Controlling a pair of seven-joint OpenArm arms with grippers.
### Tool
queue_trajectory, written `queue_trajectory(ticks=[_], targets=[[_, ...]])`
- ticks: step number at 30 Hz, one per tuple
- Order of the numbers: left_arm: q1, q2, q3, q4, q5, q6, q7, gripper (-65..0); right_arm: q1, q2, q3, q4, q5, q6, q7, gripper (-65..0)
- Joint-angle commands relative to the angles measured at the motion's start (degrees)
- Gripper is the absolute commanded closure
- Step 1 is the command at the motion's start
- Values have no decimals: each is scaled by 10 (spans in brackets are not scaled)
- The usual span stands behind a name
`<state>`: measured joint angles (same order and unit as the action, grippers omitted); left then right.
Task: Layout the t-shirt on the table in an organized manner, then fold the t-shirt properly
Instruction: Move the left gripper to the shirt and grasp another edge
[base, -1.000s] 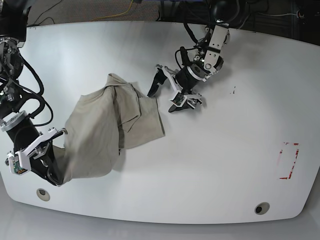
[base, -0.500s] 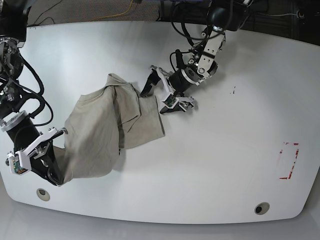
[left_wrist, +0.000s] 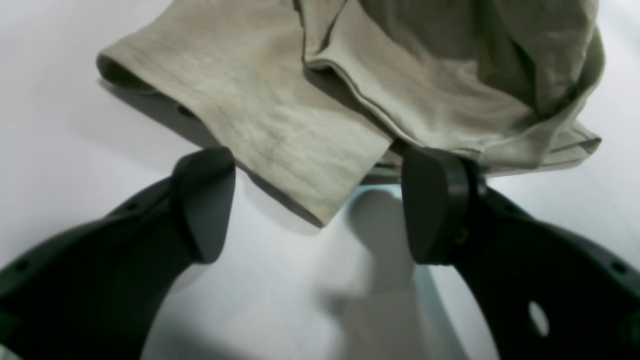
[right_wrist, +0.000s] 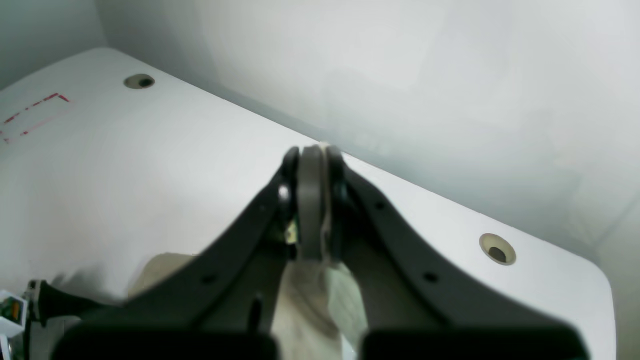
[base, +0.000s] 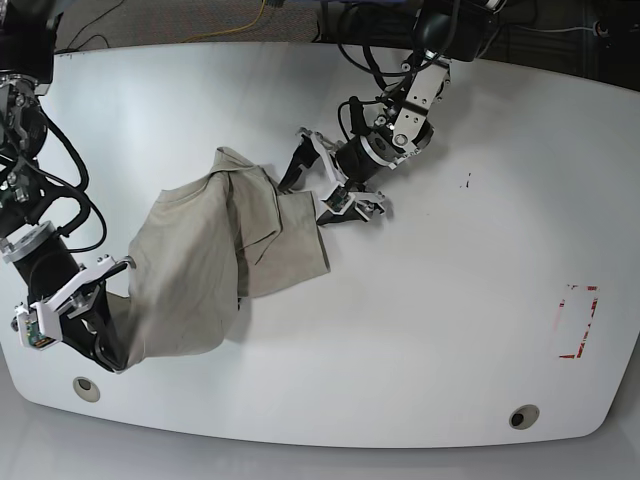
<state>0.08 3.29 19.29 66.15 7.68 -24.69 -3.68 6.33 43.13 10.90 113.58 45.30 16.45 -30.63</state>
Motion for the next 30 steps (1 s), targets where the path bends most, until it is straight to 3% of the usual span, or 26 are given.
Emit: queue_trajectory(ticks=[1,17,30], targets=[[-5,2,2,4,-4,-3,5,-401,10,4,8,7,5,-3,19,0],[-5,2,3,4,-4,-3,5,-43,9,4,8,7,5,-3,19,0],[-5,2,0,7,-5,-2,4,0,9,4,8,6,5,-3,19,0]])
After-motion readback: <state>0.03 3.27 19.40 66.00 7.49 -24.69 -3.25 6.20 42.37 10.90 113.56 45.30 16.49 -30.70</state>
